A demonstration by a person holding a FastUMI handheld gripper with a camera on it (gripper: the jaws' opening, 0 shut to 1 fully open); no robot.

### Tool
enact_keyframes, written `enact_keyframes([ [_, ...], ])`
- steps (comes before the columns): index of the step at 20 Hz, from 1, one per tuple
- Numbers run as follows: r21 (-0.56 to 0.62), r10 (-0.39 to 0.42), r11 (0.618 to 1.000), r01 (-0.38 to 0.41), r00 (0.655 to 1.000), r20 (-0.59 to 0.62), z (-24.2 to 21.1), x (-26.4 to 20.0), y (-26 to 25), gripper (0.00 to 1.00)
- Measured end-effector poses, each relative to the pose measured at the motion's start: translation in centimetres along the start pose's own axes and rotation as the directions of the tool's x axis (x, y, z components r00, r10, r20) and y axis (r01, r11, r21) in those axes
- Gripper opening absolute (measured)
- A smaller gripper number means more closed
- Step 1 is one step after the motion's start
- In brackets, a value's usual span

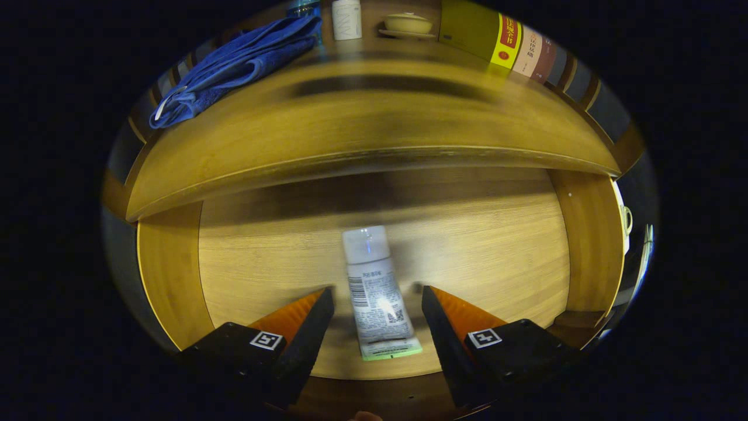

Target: Pull open the drawer, take out the items inside it, and place them on the countertop above the cabinet.

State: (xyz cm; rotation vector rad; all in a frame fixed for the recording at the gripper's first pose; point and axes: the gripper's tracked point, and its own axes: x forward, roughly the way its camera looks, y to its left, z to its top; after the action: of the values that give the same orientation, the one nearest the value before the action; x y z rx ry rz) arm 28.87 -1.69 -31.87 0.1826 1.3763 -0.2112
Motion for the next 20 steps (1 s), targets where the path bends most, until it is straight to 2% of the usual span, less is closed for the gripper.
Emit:
enact_keyframes([
  [4, 0.006, -0.011, 1.0, 0.011, 0.998, -0.064, -0.8, 0.7, 0.2, 0.99],
  [7, 0.018, -0.008, 1.0, 0.009, 0.999, -0.051, -0.7, -0.1, 0.5, 0.6],
  [9, 0.056, -0.006, 0.998, 0.007, 1.0, -0.011, -0.3, -1.5, 0.7, 0.48],
  [12, 0.04, -0.026, 0.999, 0.022, 0.995, 0.101, 0.9, -3.8, 1.6, 0.46],
  [15, 0.033, -0.05, 0.999, 0.042, 0.964, 0.26, 3.0, -8.1, 2.4, 0.46],
  [16, 0.047, -0.058, 0.998, 0.045, 0.947, 0.315, 3.7, -9.9, 2.7, 0.46],
  [17, 0.049, -0.063, 0.998, 0.048, 0.929, 0.366, 1.0, -9.5, 3.2, 0.46],
  [18, 0.051, -0.073, 0.997, 0.056, 0.906, 0.417, 3.7, -12.7, 1.3, 0.46],
  [20, 0.075, -0.082, 0.996, 0.049, 0.841, 0.535, 3.8, -15.6, 0.7, 0.46],
])
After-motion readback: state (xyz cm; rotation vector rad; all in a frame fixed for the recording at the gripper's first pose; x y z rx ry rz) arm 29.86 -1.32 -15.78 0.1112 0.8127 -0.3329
